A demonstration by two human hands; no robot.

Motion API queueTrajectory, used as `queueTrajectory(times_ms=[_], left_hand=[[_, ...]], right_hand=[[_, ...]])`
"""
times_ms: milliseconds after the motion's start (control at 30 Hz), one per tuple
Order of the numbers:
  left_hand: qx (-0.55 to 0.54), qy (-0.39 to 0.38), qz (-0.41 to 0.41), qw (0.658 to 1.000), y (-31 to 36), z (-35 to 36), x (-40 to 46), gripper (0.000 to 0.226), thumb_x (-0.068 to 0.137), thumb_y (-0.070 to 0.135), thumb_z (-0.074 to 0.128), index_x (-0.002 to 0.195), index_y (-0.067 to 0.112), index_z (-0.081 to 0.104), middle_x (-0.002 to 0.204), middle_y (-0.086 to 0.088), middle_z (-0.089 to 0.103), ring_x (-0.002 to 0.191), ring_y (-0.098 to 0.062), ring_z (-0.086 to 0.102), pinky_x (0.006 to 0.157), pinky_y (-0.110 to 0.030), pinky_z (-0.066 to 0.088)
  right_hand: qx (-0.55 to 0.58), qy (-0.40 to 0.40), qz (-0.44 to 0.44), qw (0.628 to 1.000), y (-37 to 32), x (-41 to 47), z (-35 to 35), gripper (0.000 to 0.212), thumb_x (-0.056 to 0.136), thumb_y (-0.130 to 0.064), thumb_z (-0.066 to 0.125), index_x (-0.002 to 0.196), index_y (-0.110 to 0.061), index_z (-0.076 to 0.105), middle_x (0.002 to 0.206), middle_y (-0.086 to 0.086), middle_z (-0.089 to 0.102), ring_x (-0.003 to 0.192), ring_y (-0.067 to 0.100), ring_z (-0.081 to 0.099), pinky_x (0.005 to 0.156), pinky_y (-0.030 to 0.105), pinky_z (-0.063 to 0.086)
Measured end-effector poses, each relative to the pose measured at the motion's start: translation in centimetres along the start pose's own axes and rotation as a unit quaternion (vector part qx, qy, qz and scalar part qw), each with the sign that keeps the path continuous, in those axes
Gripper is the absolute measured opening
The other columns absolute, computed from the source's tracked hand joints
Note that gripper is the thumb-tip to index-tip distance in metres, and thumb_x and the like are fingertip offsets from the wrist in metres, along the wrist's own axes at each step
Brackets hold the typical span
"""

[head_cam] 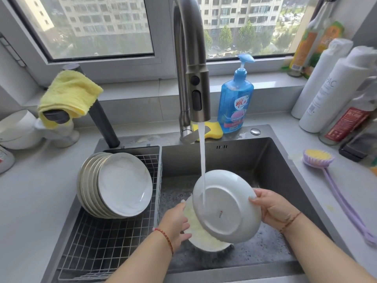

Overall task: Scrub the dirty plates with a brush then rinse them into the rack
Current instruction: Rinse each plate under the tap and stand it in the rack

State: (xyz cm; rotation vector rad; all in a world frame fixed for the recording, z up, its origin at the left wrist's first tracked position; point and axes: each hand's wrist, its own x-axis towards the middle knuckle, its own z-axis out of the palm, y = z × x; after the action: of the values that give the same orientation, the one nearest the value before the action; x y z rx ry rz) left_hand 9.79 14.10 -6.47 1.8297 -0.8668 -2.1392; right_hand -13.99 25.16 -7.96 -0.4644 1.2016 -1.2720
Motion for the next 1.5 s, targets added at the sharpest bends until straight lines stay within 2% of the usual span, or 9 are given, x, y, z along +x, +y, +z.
queueTrajectory(times_ms=[167,267,433,633,733,900,1100,1233,1500], left_hand=[[-0.037,-0.069,0.001,0.997,0.9,0.5,-1.6,0.038,0.104,0.042,0.044,0.129,0.014,0.046,0.111,-0.021,0.063,0.098,-0.032,0.065,0.080,-0.048,0.055],[-0.062,-0.098,-0.009,0.993,1.4,0.7,-2.3,0.040,0.102,0.049,0.043,0.111,0.012,0.055,0.107,-0.025,0.066,0.094,-0.036,0.068,0.080,-0.049,0.057],[-0.060,-0.053,0.038,0.996,1.7,0.2,-2.9,0.030,0.101,0.036,0.050,0.124,0.016,0.050,0.114,-0.018,0.064,0.095,-0.037,0.069,0.073,-0.050,0.061],[0.028,0.029,0.189,0.981,2.6,-1.1,-3.2,0.042,0.095,0.018,0.048,0.136,0.026,0.048,0.126,-0.015,0.054,0.105,-0.040,0.061,0.059,-0.044,0.061],[0.061,0.036,0.229,0.971,3.7,-1.9,-4.0,0.054,0.082,0.024,0.052,0.135,0.034,0.050,0.122,-0.009,0.059,0.101,-0.037,0.064,0.062,-0.050,0.062],[0.202,0.048,0.307,0.929,4.9,-2.6,-5.4,0.068,0.071,0.042,0.048,0.140,0.039,0.043,0.119,-0.001,0.061,0.099,-0.024,0.063,0.070,-0.046,0.063],[0.168,0.004,0.325,0.930,5.2,-3.0,-5.9,0.087,0.062,0.100,0.032,0.134,0.052,0.047,0.131,0.007,0.063,0.118,-0.022,0.062,0.097,-0.050,0.053],[0.082,-0.027,0.315,0.945,5.1,-3.7,-6.6,0.042,0.089,0.072,0.031,0.113,0.047,0.054,0.107,0.003,0.073,0.098,-0.015,0.071,0.088,-0.042,0.059],[0.043,0.015,0.365,0.930,5.0,-7.1,-6.6,0.053,0.102,0.051,0.026,0.138,0.022,0.051,0.124,0.001,0.063,0.113,-0.006,0.059,0.095,-0.031,0.051]], right_hand=[[-0.243,0.029,0.010,0.970,0.4,-0.1,5.1,0.040,0.065,-0.020,0.070,0.096,0.005,0.068,0.083,0.013,0.068,0.075,0.023,0.062,0.068,0.035,0.050],[-0.453,0.016,-0.024,0.891,1.5,-0.1,8.6,0.009,0.082,-0.017,0.061,0.081,-0.008,0.065,0.071,-0.001,0.055,0.069,0.014,0.050,0.066,0.029,0.042],[-0.627,0.019,-0.151,0.764,4.2,-0.9,12.0,0.025,0.093,-0.027,0.045,0.097,-0.012,0.065,0.087,0.004,0.067,0.082,0.023,0.060,0.063,0.023,0.034],[-0.531,0.018,-0.239,0.813,5.6,-1.0,13.9,0.034,0.089,-0.021,0.050,0.119,-0.028,0.064,0.095,-0.020,0.064,0.086,-0.003,0.055,0.076,-0.001,0.036],[-0.514,0.019,-0.256,0.819,5.9,-1.1,14.7,0.046,0.090,-0.017,0.050,0.130,-0.042,0.052,0.117,-0.023,0.062,0.108,0.000,0.058,0.098,0.016,0.044],[-0.470,0.043,-0.296,0.830,6.0,-1.6,16.6,0.064,0.093,-0.010,0.051,0.134,-0.056,0.033,0.121,-0.049,0.046,0.115,-0.017,0.048,0.098,0.005,0.037],[-0.320,0.120,-0.267,0.901,4.2,-2.3,18.4,0.025,0.096,-0.014,0.052,0.091,-0.037,0.060,0.068,-0.012,0.058,0.056,0.000,0.049,0.052,0.011,0.036],[-0.227,0.136,-0.257,0.929,3.1,-2.4,19.7,0.020,0.095,-0.014,0.055,0.089,-0.030,0.065,0.071,0.005,0.061,0.058,0.004,0.052,0.055,0.023,0.046],[-0.137,0.129,-0.289,0.939,0.8,-2.8,23.6,0.015,0.083,-0.032,0.055,0.089,-0.028,0.068,0.082,0.002,0.067,0.071,0.003,0.060,0.060,0.014,0.048]])
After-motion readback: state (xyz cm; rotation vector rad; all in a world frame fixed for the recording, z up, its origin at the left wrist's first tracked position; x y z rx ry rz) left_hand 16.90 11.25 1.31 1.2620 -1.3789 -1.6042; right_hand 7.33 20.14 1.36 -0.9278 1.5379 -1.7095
